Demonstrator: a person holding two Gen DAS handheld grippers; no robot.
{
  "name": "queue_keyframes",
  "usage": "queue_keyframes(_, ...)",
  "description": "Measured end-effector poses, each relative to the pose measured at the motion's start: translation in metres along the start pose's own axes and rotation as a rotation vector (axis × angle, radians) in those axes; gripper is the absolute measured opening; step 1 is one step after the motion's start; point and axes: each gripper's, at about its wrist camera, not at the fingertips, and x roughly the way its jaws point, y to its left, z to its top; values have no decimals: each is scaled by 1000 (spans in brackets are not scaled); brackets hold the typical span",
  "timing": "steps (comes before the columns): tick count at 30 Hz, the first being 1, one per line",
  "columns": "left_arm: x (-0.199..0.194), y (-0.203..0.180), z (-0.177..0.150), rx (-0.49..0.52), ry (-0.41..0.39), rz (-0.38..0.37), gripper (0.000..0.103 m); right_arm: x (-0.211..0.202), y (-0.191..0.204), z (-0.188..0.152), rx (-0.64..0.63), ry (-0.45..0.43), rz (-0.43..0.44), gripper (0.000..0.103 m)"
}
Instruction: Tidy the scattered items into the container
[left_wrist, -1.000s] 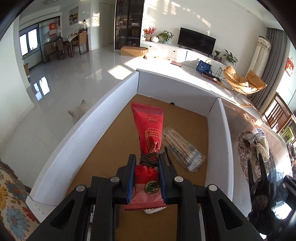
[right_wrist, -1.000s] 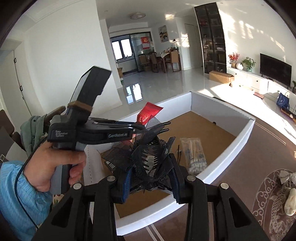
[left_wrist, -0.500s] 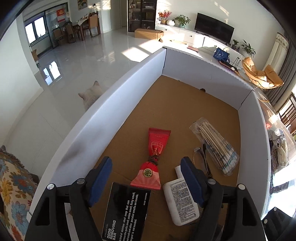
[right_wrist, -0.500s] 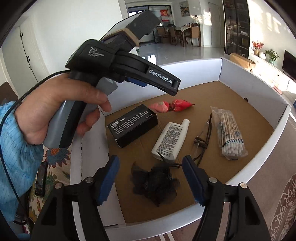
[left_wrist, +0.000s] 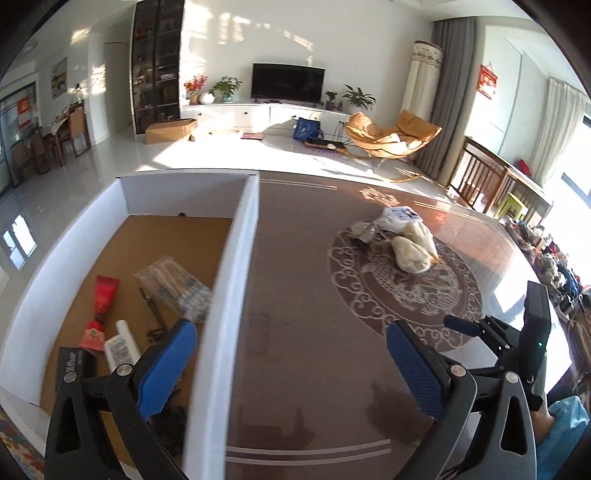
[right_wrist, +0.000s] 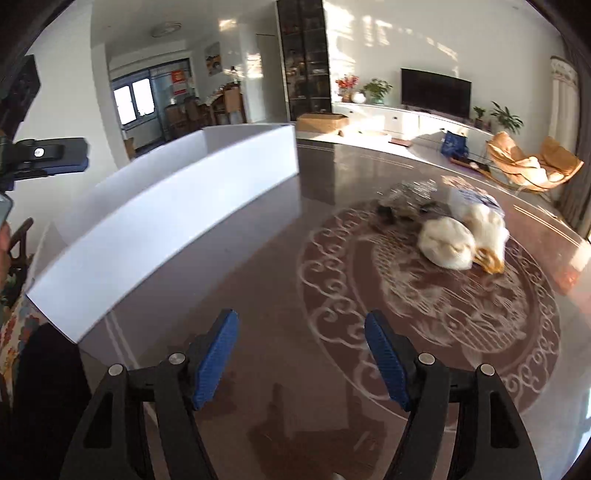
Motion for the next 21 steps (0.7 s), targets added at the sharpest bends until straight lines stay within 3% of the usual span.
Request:
queue_keyframes(4,83,-61,-30,12,114,-46,103,-16,-82,-40,85,50,-153,72)
queue_keyframes(9,160,-104,-42,37,172,68,103,-24,-123,-50,174,95,-221,72)
queue_keyframes(11,170,-119,-42,85,157,106,103,-21,-129,-53,199,124,-238,74)
queue_keyframes(14,172,-122,-42,99,151,91,103,-23,-134,-57,239,130,-229,82)
queue_keyframes(21,167,-119,-46,95,139,95,103,-19,-134,-58,243,136,-236,87)
